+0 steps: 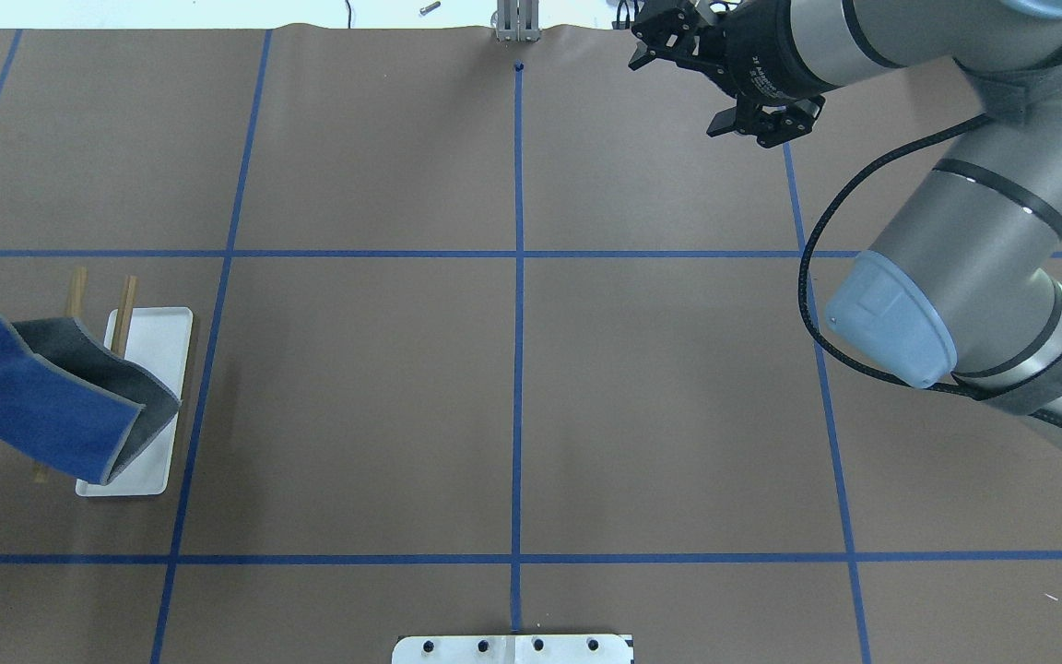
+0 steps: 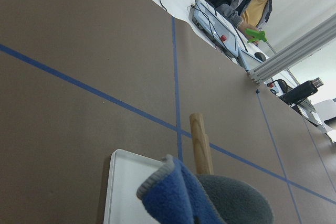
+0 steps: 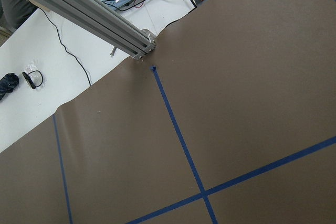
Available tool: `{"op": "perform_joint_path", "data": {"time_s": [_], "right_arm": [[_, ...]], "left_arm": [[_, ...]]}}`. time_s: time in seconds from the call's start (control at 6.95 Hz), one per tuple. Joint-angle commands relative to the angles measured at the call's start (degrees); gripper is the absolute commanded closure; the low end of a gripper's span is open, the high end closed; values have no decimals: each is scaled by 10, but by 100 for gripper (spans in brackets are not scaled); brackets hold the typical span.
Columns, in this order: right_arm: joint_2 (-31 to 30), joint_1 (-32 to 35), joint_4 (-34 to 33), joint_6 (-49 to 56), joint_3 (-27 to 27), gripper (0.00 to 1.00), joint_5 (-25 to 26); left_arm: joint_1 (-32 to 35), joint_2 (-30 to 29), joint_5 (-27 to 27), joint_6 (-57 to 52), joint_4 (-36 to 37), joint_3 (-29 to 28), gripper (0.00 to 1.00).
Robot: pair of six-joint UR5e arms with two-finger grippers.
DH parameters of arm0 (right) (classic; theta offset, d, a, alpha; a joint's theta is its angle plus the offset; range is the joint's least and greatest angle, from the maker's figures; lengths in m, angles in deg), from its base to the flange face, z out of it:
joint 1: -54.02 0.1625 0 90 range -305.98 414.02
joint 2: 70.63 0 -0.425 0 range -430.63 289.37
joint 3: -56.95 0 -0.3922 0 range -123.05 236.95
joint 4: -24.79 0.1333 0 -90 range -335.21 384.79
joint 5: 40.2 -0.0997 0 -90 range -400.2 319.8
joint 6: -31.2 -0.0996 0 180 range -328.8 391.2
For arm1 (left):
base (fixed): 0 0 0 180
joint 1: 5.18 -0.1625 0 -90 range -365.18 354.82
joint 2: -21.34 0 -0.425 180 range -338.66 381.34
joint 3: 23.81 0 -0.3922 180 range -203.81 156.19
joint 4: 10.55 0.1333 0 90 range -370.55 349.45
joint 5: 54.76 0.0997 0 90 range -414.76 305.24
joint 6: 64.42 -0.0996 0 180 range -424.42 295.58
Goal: Hang towel on rack
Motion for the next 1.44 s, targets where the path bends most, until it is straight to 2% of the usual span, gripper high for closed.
{"op": "perform_joint_path", "data": {"time_s": [0.0,0.14,0.72,1.29], "right_arm": [[-1,-1,0,0,-1,0,0],[-1,-1,0,0,-1,0,0],[-3,-1,0,1,0,0,0],[-4,1,0,4,3,0,-1]], "left_arm": [[3,0,5,3,-4,-6,10],[3,0,5,3,-4,-6,3],[3,-5,4,3,0,-6,2],[14,-12,-2,-4,7,-40,2]]}}
